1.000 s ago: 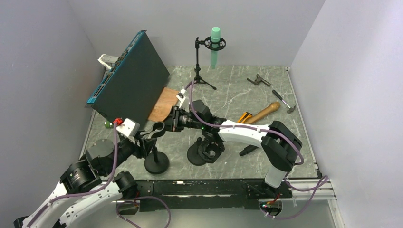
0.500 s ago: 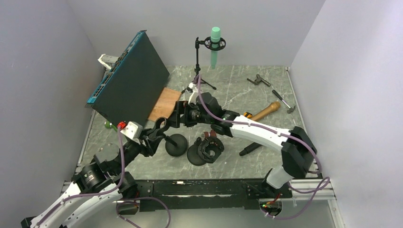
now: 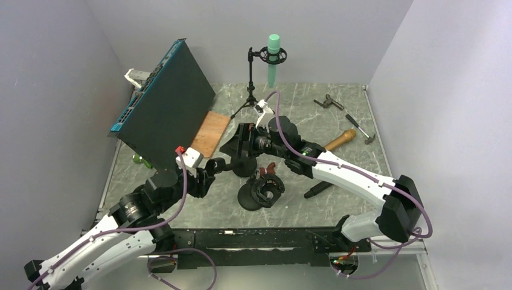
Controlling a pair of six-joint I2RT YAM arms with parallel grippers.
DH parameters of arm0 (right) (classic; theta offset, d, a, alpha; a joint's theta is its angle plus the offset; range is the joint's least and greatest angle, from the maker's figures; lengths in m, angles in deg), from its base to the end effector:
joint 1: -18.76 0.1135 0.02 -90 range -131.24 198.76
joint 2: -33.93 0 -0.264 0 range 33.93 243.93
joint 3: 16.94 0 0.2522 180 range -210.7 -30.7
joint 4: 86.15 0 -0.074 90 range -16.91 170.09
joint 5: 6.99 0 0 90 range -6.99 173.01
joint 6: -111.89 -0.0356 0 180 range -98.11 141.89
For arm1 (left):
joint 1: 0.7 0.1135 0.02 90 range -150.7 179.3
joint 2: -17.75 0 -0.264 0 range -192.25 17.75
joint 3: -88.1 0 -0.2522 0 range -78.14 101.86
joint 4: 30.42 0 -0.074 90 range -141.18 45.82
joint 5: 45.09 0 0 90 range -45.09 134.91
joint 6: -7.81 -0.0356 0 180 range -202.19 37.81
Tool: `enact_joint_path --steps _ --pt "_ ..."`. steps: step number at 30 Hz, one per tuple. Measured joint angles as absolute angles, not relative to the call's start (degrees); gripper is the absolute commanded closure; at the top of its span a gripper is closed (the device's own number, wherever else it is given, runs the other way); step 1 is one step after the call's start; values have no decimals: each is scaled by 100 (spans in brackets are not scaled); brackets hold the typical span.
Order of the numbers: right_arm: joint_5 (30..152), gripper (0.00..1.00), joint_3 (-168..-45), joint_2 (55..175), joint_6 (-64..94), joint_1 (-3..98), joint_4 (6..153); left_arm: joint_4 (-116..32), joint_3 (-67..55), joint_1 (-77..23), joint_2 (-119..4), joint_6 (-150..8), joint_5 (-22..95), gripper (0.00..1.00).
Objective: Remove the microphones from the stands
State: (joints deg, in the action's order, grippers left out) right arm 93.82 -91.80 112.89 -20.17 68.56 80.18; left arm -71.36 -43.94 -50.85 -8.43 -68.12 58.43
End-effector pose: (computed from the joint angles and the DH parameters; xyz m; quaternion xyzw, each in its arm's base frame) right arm 0.2045 0.2524 0.3213 -0.1097 0.7987 0.4745 0.3535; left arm 0.0832 -0.0867 0.2879 0.1857 0.7906 -0.2247 0.5385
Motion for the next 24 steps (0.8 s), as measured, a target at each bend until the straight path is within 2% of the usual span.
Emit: enact_joint_path --steps 12,24 --pt "9865 0 -9180 11248 -2232 6860 8578 -9344 -2294 -5103 -1293 -6871 6276 100" --pt "10641 0 -9182 11549 -2608 6891 9105 -9169 -3175 -5103 -795 -6871 6118 100"
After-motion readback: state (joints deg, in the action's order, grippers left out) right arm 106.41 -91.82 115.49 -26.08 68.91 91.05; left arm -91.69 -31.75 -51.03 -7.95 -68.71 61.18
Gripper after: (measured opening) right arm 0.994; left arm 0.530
